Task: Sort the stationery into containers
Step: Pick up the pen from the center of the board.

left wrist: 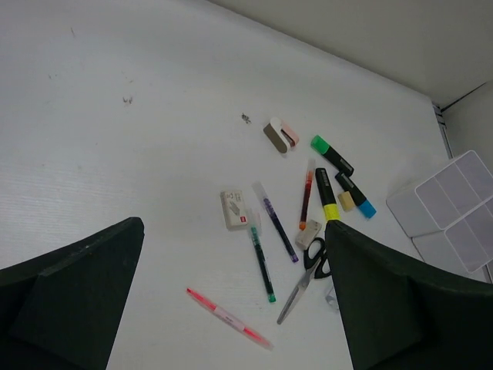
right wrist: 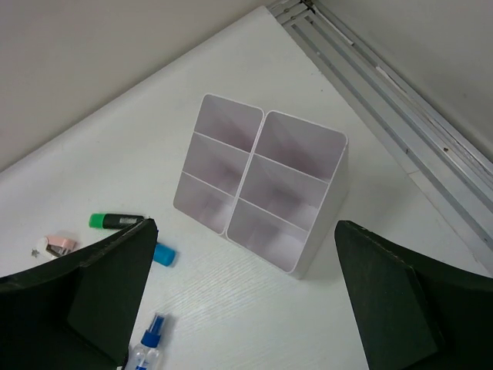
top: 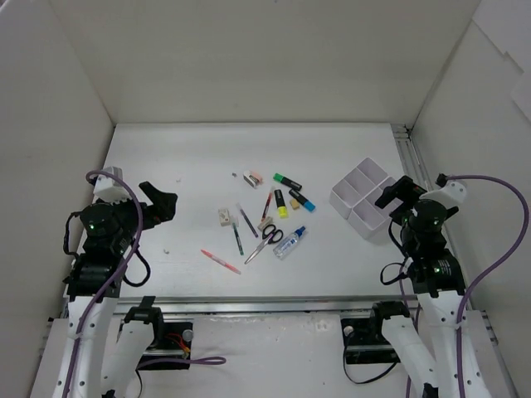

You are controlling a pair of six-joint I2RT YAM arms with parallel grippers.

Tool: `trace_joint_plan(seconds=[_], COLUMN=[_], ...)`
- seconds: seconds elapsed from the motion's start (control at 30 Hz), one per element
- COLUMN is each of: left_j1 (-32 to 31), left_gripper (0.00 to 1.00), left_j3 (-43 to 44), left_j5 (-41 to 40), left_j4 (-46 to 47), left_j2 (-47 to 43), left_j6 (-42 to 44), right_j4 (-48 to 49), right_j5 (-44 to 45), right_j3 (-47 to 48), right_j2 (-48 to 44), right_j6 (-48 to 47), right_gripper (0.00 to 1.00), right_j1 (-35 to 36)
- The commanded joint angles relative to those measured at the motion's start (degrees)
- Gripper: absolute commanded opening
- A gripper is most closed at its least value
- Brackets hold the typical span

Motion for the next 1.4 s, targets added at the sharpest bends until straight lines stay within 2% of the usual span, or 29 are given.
trace_joint_plan(seconds=[0.0, 0.2, 0.3, 0.37, 0.43, 0.5, 0.57, 0.6, 0.73, 0.87, 1.03, 1.2, 1.37], left_j1=[-0.76, -0.77, -0.77, -0.77, -0.77, -1.29, -1.82, -3.13, -7.08, -11.92, -12.63, -12.63, -11.49], left_gripper=[0.99, 1.00, 1.00, 1.00, 1.00, 0.99, 1.00, 0.99, 1.00, 1.00, 0.99, 0.99, 1.00], left_j3=[0.85, 0.59, 0.41, 0.06, -1.08, -2.31, -3.19, -3.89, -3.46, -3.28, -3.73, -2.23, -1.97], left_j5=[-1.08, -2.40, -2.93, -3.10, -3.54, -3.72, -3.81, -4.24, -5.65, -10.13, -9.43, -11.70, -16.02], left_j4=[-0.30, -2.15, -4.25, -4.96, -5.67, -6.02, -5.76, -5.41, -6.54, -9.53, -8.13, -9.18, -11.99], left_j2=[1.13, 1.83, 3.67, 4.73, 6.31, 8.15, 9.64, 11.48, 16.67, 20.37, 22.66, 19.77, 14.50], left_j6=[-2.05, -4.86, -6.18, -6.36, -6.98, -7.33, -7.77, -7.94, -7.95, -9.52, -9.79, -10.57, -11.72], right_j4=[2.88, 3.58, 5.24, 8.75, 10.35, 10.44, 10.44, 10.53, 11.67, 15.34, 17.11, 24.66, 31.26], right_j5=[-2.93, -9.34, -18.55, -28.56, -32.80, -31.77, -26.69, -25.10, -18.23, -20.50, -26.05, -28.50, -33.96], right_j3=[0.01, 1.07, 1.42, 1.16, 1.50, 2.21, 3.96, 4.67, 10.03, 11.88, 13.99, 12.94, 15.56], right_j2=[2.52, 4.99, 9.36, 11.48, 15.26, 18.94, 22.29, 25.61, 34.07, 39.79, 46.73, 51.73, 60.33], right_j6=[-2.58, -5.90, -8.89, -11.44, -15.66, -19.34, -21.12, -21.12, -17.79, -21.29, -27.88, -30.97, -28.68], right_gripper=[0.98, 0.98, 0.98, 0.98, 0.98, 0.98, 0.98, 0.98, 0.98, 0.98, 0.98, 0.96, 0.86], right_j1=[-0.01, -0.10, -0.10, 0.51, 3.22, 8.30, 11.75, 14.90, 20.10, 25.11, 34.16, 43.30, 49.02])
